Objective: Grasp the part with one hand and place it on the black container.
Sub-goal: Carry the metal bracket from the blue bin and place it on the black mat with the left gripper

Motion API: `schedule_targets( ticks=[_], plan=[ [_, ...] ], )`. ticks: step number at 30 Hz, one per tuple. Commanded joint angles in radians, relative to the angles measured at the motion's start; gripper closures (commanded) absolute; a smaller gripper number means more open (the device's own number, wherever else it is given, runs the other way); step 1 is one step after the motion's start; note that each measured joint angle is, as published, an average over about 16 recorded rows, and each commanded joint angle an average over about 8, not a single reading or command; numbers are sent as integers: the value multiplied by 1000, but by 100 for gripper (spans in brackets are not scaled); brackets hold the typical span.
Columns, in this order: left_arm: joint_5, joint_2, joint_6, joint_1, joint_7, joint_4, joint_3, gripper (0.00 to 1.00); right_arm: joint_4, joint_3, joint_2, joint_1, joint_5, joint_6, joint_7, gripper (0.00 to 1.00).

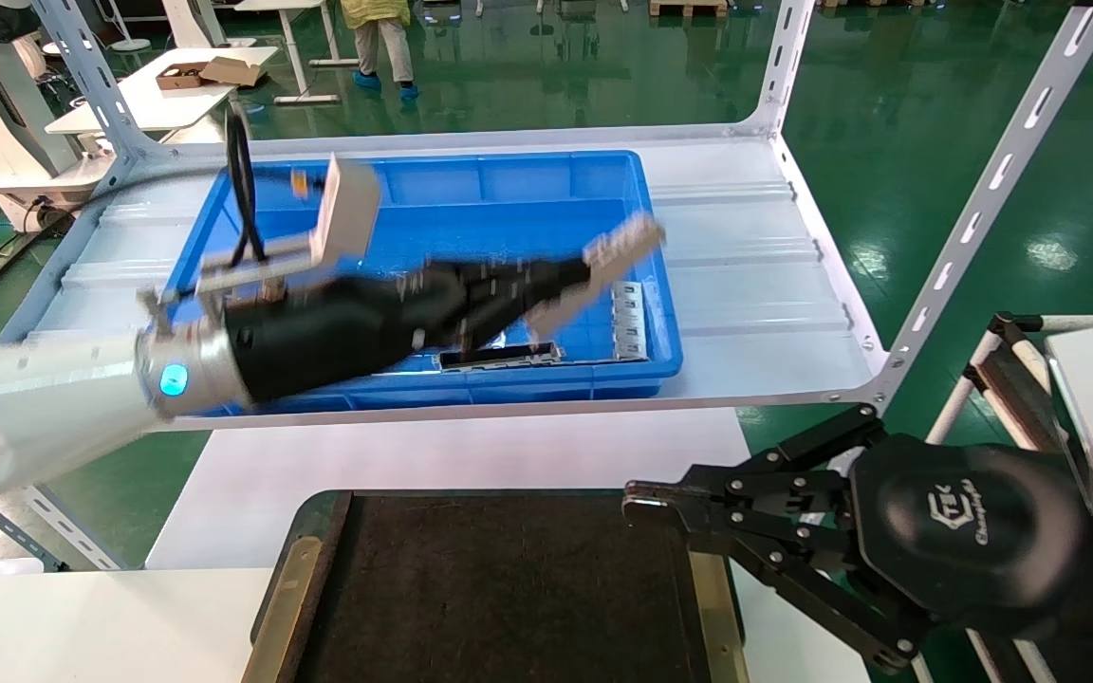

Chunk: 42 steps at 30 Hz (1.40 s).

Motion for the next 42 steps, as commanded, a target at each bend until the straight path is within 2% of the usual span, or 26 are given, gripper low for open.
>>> schedule_targets(
  ticks=[1, 8, 14, 20, 30, 35, 42],
  plan=[
    [-2, -20, 44, 27, -8, -17, 4, 100, 0, 0, 0, 0, 0, 0, 0, 100],
    [-11, -109, 46, 179, -64, -184, 14, 100, 0, -1, 0, 0, 0, 0, 0, 100],
    [-18, -190, -55, 323, -120, -385, 18, 100, 0, -1, 0, 0, 1, 0, 0, 100],
    [-30, -235, -272, 486, -177, -568, 13, 100, 0, -1, 1, 0, 1, 1, -1, 100],
    [-39, -233, -705, 753, -234, -824, 10, 100, 0, -2, 1, 0, 1, 1, -1, 100],
    [-27, -191, -907, 832, -245, -890, 15, 100, 0, -2, 1, 0, 1, 1, -1, 100],
    [-17, -84, -1125, 862, -268, -881, 36, 100, 0, -3, 1, 1, 2, 1, -1, 100]
  ],
)
